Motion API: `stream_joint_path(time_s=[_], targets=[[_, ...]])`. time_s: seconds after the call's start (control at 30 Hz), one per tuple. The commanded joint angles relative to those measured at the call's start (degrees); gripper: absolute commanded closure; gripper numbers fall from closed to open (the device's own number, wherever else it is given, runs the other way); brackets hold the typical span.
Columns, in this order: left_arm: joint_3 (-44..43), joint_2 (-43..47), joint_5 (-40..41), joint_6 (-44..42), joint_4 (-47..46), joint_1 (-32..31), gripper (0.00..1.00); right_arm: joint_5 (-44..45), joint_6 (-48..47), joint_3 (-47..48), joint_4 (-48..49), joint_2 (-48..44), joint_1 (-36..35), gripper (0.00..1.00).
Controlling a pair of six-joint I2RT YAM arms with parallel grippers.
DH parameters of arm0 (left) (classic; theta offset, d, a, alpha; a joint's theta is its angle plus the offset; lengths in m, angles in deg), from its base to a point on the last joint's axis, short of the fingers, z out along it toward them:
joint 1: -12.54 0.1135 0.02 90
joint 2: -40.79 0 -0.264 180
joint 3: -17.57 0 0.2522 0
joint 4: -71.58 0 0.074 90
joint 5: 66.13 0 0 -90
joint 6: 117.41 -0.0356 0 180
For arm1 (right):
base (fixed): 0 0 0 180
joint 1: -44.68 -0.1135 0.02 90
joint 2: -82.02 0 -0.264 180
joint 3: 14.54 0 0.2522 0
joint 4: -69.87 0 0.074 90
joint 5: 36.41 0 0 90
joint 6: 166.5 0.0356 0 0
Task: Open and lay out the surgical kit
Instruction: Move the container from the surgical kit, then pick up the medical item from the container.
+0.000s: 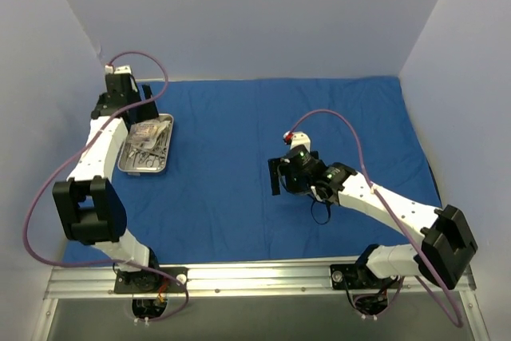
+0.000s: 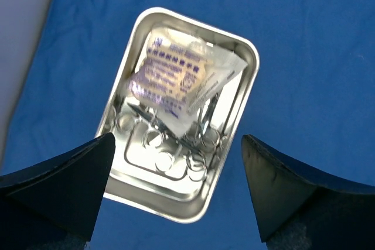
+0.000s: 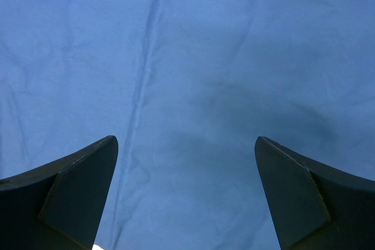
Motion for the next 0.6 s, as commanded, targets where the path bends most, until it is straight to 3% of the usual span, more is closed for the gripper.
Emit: stream_joint_path(time_s=[0.0,0.03,0.07,0.3,0.43,0.57], targets=[[-5.2,-5.0,-12.8,-11.0,-5.0,4.9,0.0,-0.8,-1.3,2.7,1.5,1.5,-0.6,0.02],[-7.4,-6.3,-16.8,-11.2,-4.4,6.0,0.0,-0.9,-1.4,3.3,1.5,2.4,-0.6,0.02],[-8.6,-7.6,-17.5,-11.4,-3.6,7.3,0.08,-0.8,-1.4,3.4,1.5,2.9,-0.6,0.02],[-16.5,-19.6,-20.0,-13.5,1.2,9.5,0.32,-1.2,-1.6,5.5,1.8,6.2,-0.7,0.02],[-18.7,-23.6,-21.1,-12.9,1.0,9.8,0.41,-1.2,-1.3,6.8,1.8,8.3,-0.8,0.02],[-20.2,-27.3,-20.0,-12.9,0.3,10.0,0.44,-1.5,-1.0,7.7,2.2,9.6,-1.0,0.02]])
